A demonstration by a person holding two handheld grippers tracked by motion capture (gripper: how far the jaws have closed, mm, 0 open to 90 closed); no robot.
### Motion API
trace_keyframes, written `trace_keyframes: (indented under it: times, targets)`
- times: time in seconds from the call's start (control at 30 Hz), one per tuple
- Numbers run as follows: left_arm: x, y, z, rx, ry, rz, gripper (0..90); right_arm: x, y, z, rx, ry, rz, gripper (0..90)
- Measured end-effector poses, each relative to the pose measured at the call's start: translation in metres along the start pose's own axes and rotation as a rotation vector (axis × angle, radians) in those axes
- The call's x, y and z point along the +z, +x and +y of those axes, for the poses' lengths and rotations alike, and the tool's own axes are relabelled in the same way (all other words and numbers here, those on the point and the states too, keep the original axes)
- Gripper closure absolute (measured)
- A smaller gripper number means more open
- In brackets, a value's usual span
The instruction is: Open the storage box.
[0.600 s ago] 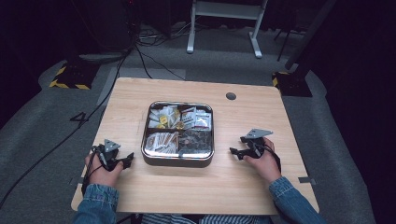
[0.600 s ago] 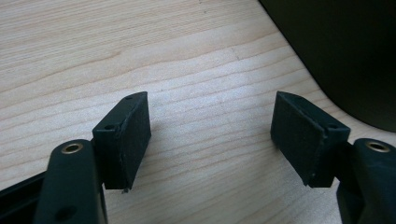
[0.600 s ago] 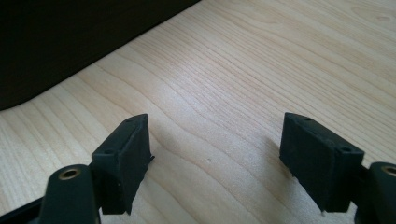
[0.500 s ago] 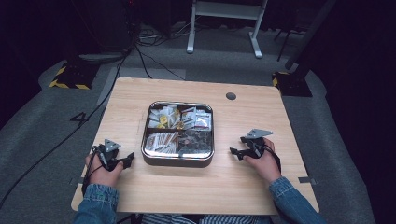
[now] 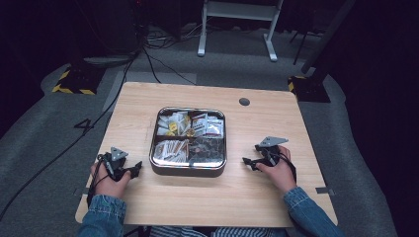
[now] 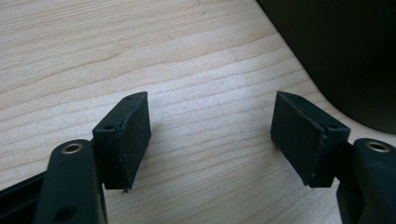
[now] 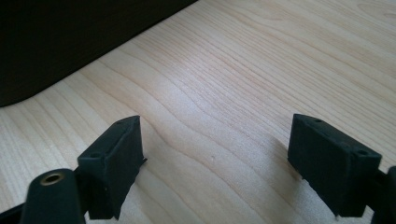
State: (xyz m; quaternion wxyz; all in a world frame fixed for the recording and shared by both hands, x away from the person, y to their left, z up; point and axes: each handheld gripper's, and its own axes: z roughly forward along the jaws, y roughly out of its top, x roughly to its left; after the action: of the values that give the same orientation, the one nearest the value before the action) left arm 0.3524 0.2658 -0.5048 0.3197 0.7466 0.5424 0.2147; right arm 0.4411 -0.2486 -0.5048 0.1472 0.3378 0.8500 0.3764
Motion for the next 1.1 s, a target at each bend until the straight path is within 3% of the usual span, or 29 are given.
trace_keyframes:
  times: [0.23,0.6,0.87,1.1]
  targets:
    - [0.0,0.0,0.0,-0.001,0.0,0.0,29.0,-0.003,-0.002,0.003,0.01,0.02,0.008,22.7]
    - [0.001,0.0,0.001,0.004,0.0,-0.005,29.0,-0.028,0.005,0.022,-0.001,-0.054,0.035,24.7]
    - [0.002,0.0,0.003,0.007,0.004,-0.009,28.3,-0.04,0.014,0.033,-0.01,-0.073,0.058,25.7]
    - [0.003,-0.001,0.003,0.01,0.002,-0.006,28.5,-0.047,0.023,0.046,-0.047,-0.073,0.09,25.9]
